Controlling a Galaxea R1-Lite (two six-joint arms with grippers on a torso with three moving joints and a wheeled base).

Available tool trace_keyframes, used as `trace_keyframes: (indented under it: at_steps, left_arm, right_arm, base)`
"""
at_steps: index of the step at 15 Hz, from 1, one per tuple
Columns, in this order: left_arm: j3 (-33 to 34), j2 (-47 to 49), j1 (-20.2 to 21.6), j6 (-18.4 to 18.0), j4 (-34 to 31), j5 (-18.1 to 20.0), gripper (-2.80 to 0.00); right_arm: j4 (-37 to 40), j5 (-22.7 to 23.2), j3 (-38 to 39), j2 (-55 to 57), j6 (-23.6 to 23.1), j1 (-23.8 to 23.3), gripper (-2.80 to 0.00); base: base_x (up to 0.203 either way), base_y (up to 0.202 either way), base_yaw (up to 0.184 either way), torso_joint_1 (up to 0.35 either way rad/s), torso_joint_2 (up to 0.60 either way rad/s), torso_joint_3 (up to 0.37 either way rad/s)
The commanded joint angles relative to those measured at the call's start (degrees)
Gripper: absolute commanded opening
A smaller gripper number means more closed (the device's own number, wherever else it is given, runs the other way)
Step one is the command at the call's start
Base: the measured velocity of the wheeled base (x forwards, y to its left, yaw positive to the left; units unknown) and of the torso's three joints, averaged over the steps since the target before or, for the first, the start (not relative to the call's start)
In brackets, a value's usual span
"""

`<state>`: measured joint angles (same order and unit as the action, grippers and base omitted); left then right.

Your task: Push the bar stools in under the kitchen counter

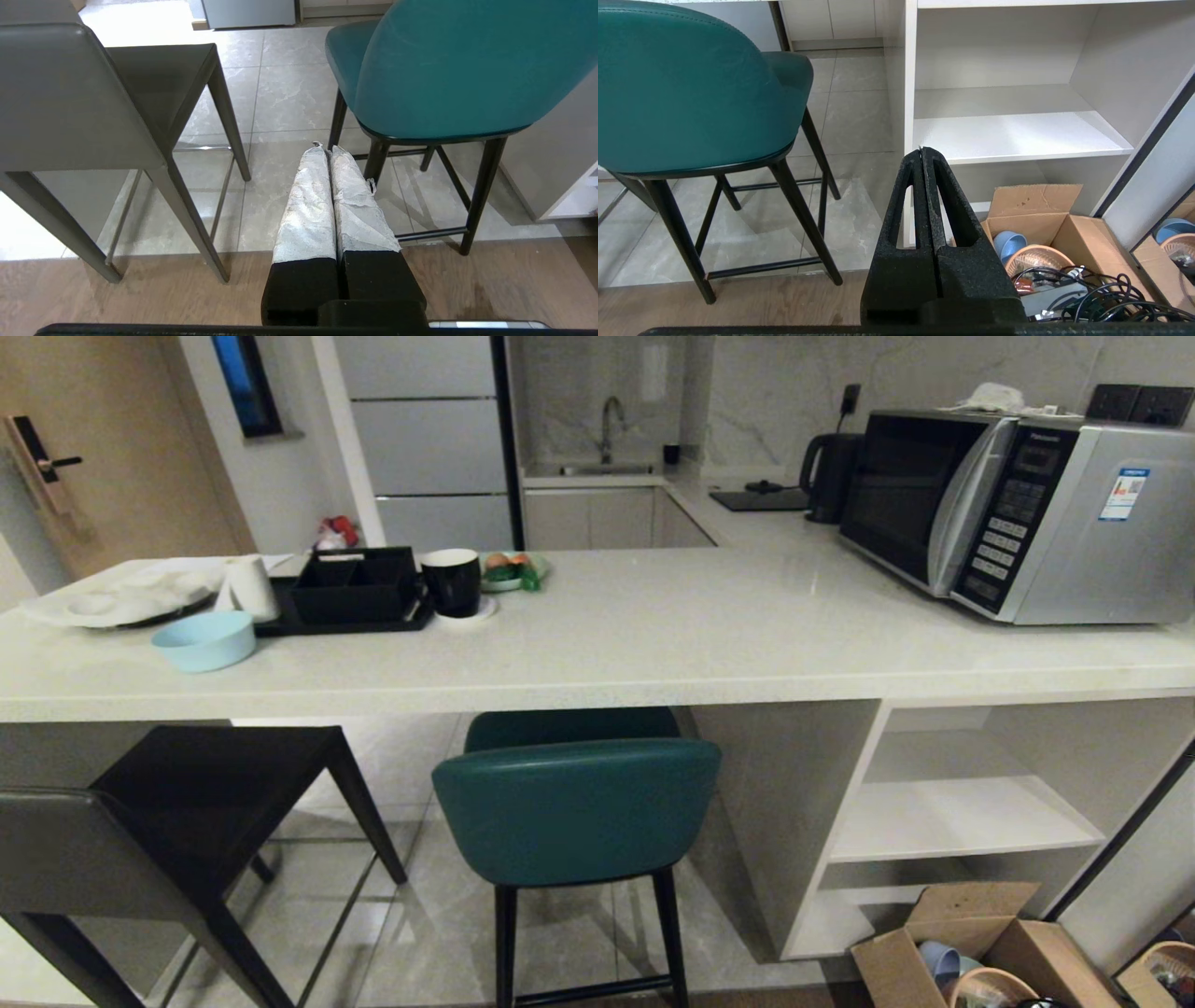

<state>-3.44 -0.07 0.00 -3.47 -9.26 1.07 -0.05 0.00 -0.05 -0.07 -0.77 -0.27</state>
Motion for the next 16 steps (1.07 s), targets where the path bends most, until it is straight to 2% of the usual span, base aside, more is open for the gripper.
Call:
trace_keyframes:
  at_steps: [1,16]
  left_arm:
    - [0.01,-0.01,0.00,0.31,-0.06,-0.10,-2.80]
    - [0.01,-0.01,0.00,0.70,-0.06,-0.10,-2.80]
  right_arm:
    - [-0.04,0.00,0.01,0.07,-0.02,0.00,-2.80]
    - [-0.04,0.00,-0.04,0.07,0.15,0.00,-2.80]
  base:
    - [0.000,0.000,0.000,0.000,0.00,0.000]
    - [0.000,0.000,0.000,0.000,0.00,0.000]
